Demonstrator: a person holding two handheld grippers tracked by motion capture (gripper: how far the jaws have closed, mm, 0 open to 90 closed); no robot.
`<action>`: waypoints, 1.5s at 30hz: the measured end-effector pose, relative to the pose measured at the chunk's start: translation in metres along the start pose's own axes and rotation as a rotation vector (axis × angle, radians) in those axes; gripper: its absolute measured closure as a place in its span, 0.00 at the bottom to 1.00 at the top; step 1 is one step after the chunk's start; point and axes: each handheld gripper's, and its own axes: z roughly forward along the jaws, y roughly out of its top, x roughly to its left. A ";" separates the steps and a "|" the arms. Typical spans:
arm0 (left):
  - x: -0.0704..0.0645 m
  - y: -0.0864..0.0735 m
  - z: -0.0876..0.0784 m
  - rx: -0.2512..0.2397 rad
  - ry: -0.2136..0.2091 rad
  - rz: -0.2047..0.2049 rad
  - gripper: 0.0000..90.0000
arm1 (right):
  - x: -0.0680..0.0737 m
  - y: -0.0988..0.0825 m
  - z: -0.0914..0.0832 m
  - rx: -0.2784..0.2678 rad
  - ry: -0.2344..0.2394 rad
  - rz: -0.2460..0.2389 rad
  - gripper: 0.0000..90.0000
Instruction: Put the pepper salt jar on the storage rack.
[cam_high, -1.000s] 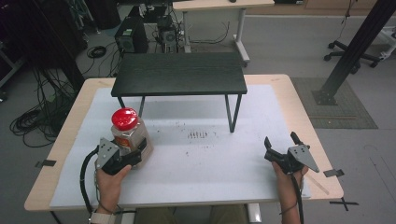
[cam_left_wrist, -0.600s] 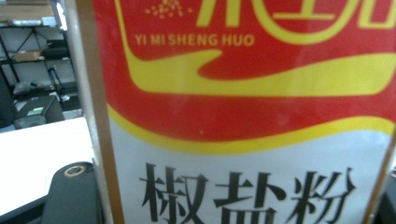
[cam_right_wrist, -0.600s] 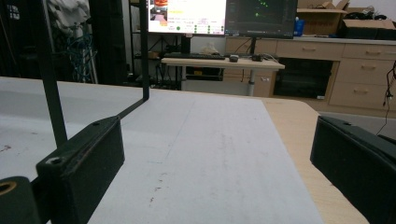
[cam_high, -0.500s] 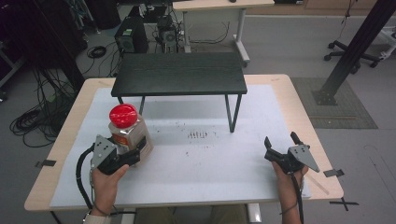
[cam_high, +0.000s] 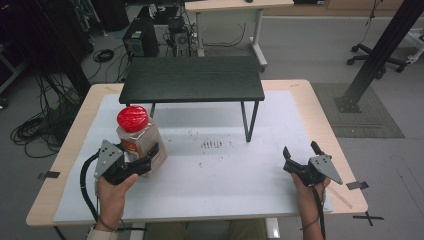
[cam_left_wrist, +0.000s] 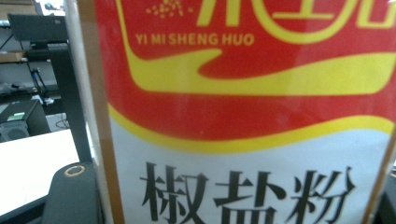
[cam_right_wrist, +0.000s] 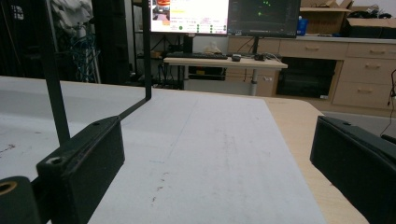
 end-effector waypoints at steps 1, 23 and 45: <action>0.000 0.000 0.000 0.000 0.000 0.000 0.28 | 0.000 0.000 0.000 0.000 0.000 0.000 0.03; 0.005 0.041 0.001 -0.033 -0.040 0.004 0.28 | -0.001 0.000 0.001 0.006 0.002 0.006 0.04; 0.009 0.074 0.012 -0.047 -0.143 0.013 0.28 | 0.000 0.000 0.001 0.013 -0.004 0.004 0.05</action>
